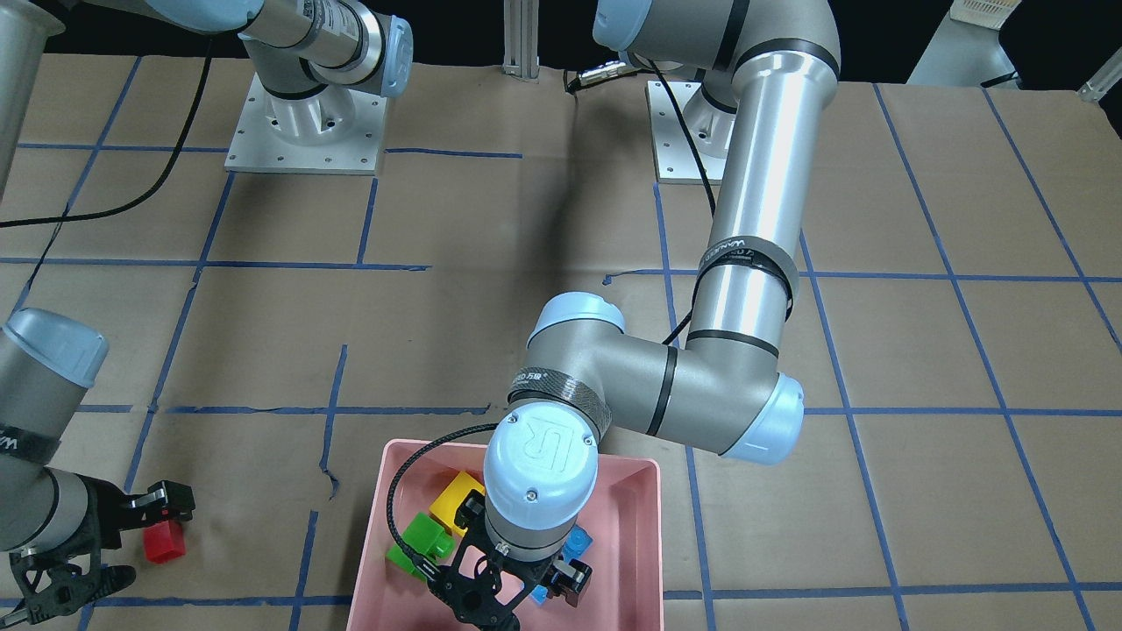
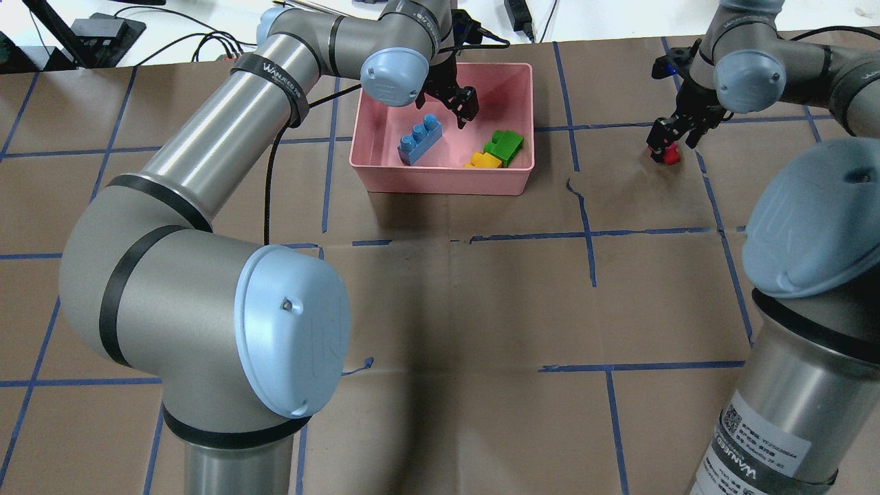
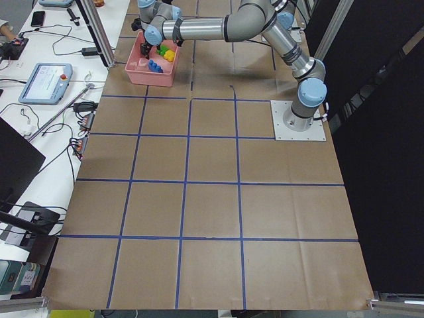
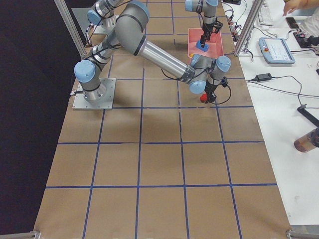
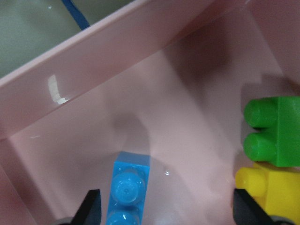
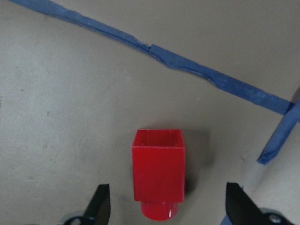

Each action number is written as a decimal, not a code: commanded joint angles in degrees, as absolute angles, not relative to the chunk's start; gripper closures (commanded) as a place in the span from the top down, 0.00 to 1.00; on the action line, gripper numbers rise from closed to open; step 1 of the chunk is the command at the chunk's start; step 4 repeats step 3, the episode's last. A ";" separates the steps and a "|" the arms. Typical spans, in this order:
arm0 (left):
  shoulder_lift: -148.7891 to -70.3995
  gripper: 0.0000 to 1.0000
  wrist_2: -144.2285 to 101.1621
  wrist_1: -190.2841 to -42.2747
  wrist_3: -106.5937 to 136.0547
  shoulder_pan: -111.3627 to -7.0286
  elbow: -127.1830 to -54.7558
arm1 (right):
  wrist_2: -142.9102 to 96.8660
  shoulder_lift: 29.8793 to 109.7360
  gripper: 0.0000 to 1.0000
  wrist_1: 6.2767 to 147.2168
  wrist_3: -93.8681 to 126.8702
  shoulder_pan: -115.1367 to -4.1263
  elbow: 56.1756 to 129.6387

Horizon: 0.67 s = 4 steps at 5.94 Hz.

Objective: Put all blocks into box

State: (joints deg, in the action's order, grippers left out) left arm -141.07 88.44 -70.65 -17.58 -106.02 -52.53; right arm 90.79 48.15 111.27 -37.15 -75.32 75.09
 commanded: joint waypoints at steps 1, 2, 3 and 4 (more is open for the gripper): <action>-93.16 1.00 84.81 -92.90 -17.58 -84.29 -84.73 | 90.97 48.25 0.99 111.27 -37.00 -75.32 75.06; -93.16 1.00 84.81 -92.99 -17.58 -84.29 -84.73 | 91.05 48.60 0.99 111.27 -35.78 -75.32 74.62; -93.25 1.00 84.81 -92.90 -17.58 -84.29 -84.64 | 91.23 49.30 0.99 111.01 -33.68 -75.50 73.05; -93.25 1.00 84.81 -92.90 -17.58 -84.29 -84.64 | 91.23 49.30 0.99 111.01 -33.68 -75.50 73.05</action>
